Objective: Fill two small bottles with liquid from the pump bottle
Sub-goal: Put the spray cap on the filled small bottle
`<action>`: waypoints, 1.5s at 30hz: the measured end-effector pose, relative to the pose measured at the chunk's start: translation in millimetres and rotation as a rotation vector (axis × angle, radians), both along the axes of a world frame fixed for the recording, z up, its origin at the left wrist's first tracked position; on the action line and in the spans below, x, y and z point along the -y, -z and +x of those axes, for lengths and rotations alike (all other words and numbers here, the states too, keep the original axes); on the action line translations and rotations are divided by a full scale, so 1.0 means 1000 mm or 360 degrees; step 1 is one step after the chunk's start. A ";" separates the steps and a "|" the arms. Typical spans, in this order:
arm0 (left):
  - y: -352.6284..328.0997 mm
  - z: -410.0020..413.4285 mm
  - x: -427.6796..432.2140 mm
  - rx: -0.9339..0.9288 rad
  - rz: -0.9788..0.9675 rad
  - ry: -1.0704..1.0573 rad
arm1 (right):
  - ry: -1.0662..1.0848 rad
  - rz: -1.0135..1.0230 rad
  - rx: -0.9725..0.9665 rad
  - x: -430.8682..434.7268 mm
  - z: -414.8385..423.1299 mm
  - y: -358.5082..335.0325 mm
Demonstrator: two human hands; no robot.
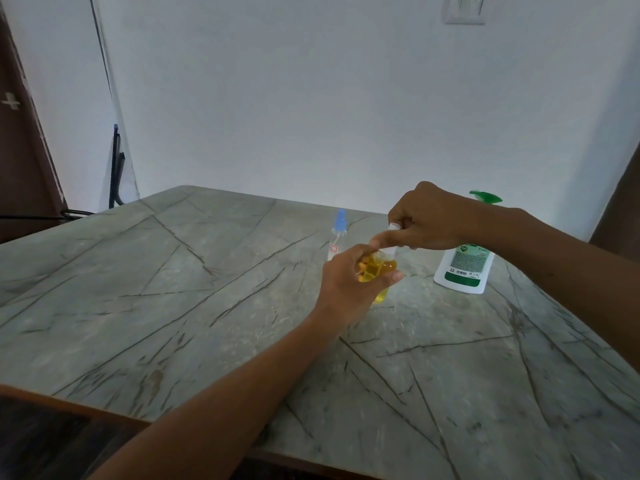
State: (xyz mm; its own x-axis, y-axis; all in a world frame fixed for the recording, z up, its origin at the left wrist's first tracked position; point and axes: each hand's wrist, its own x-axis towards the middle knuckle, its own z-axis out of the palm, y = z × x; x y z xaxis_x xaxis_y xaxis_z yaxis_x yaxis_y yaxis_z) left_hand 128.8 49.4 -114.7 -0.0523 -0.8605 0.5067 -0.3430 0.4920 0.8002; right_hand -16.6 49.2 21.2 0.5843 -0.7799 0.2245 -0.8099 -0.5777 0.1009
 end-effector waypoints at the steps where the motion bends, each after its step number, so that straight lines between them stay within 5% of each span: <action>1: 0.000 0.000 0.000 0.0007 0.0004 -0.0011 | 0.0029 0.0024 0.0021 -0.001 -0.001 -0.001; 5: 0.000 0.002 0.001 0.0015 0.0002 -0.0030 | -0.0004 0.0227 0.0319 -0.006 -0.009 -0.010; 9: 0.000 0.001 0.000 -0.0008 -0.0001 -0.0019 | -0.0137 0.0369 0.0281 -0.007 -0.013 -0.013; 18: 0.001 0.001 0.001 -0.0019 -0.0010 -0.0027 | -0.0018 0.0002 0.0150 0.004 -0.003 0.001; 27: 0.000 0.001 0.001 -0.0026 0.0011 -0.0017 | -0.0135 0.0370 0.0327 -0.004 -0.007 -0.008; 35: 0.001 0.001 0.000 -0.0017 0.0000 -0.0014 | 0.0013 -0.0009 0.0169 0.001 -0.002 0.003; 40: -0.001 0.002 0.000 -0.0021 -0.0002 -0.0037 | -0.0121 0.0240 0.0328 -0.002 -0.006 -0.003; 45: 0.000 0.002 0.000 -0.0003 -0.0033 -0.0005 | -0.0084 0.0026 0.0198 0.001 -0.004 -0.003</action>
State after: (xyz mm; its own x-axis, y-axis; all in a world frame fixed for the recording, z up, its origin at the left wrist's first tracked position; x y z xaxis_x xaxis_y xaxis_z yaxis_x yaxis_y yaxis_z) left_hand 130.6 49.5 -114.5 -0.0487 -0.8500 0.5245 -0.3428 0.5075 0.7906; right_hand -21.0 48.5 24.1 0.5929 -0.7530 0.2853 -0.7841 -0.6206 -0.0084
